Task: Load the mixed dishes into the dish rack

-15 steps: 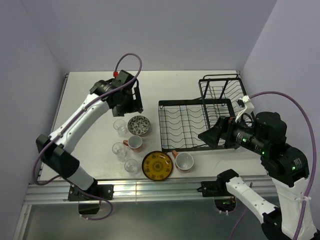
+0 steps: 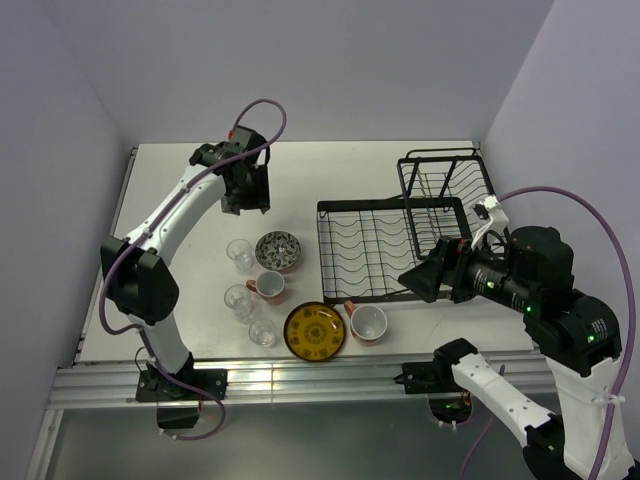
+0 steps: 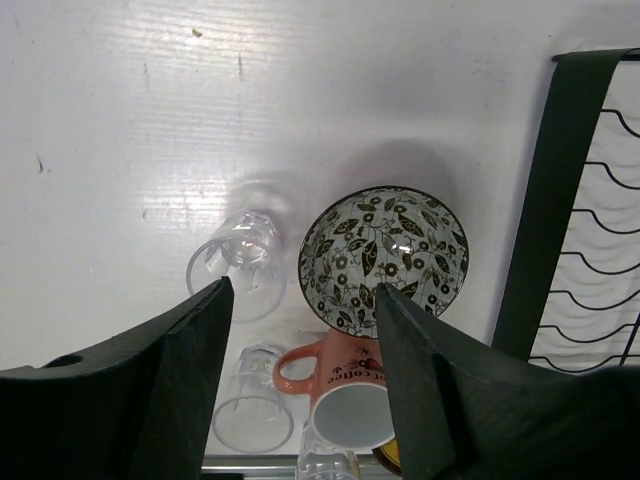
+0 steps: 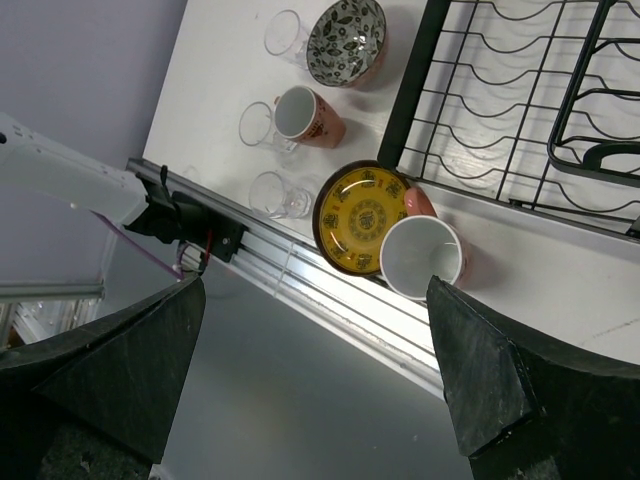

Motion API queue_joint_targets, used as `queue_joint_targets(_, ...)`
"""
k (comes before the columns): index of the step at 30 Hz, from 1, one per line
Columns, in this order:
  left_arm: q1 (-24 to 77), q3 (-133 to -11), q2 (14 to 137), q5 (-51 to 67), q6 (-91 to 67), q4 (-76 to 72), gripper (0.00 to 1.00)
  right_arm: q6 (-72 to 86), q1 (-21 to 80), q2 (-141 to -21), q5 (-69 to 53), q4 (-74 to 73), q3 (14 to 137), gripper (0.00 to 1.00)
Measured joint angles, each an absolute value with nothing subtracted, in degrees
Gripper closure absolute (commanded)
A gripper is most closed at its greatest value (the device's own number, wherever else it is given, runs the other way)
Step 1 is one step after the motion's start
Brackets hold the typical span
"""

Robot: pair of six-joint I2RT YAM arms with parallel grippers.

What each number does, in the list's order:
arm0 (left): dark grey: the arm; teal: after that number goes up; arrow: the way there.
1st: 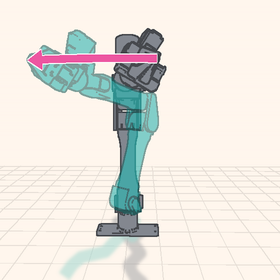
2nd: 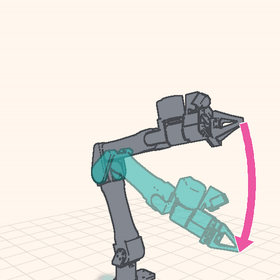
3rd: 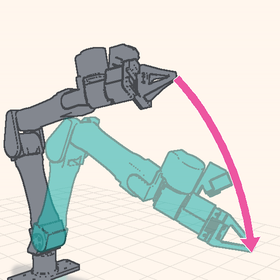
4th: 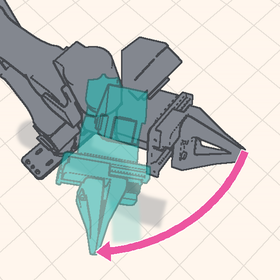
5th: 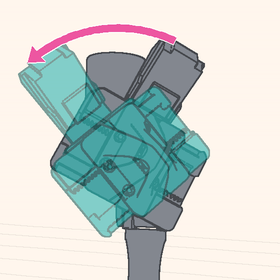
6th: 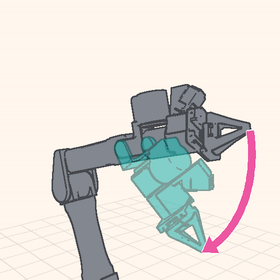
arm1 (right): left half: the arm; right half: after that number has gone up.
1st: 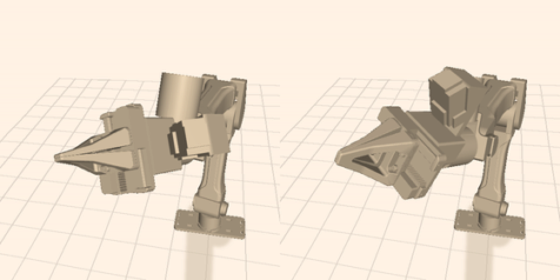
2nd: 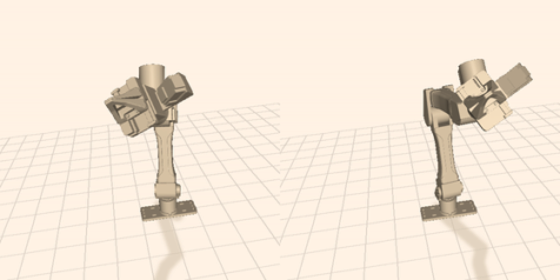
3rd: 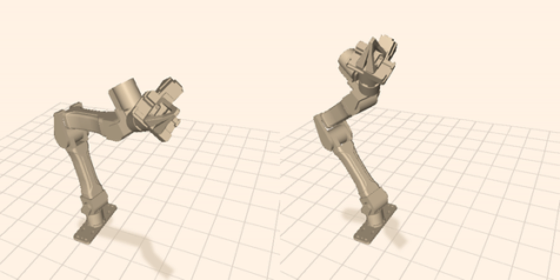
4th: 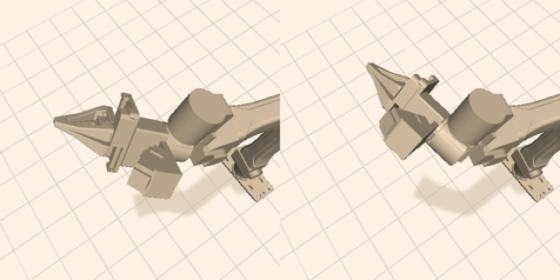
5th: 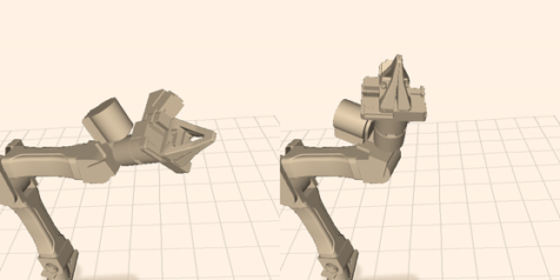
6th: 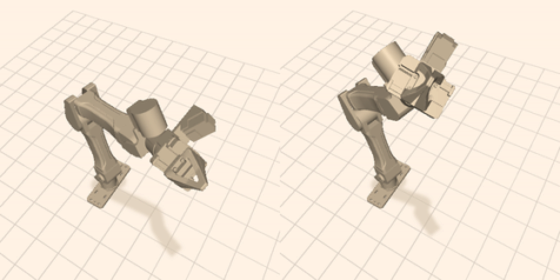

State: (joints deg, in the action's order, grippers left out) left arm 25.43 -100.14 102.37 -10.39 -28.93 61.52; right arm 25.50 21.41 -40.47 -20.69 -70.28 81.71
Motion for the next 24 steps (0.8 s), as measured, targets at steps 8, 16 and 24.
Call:
queue_joint_targets(8, 26.0, -100.1, 104.3, -7.8, -24.8, 59.5, 0.55, 25.6, 21.4, -40.5, -20.7, -70.4, 81.8, 0.01)
queue_joint_targets(16, 26.0, -96.1, 104.5, -4.8, -22.3, 57.2, 0.46, 25.9, 21.4, -40.5, -21.0, -70.3, 81.8, 0.01)
queue_joint_targets(24, 26.0, -94.9, 107.3, -3.6, -19.9, 55.8, 0.44, 26.1, 21.4, -40.6, -21.8, -70.3, 81.8, 0.02)
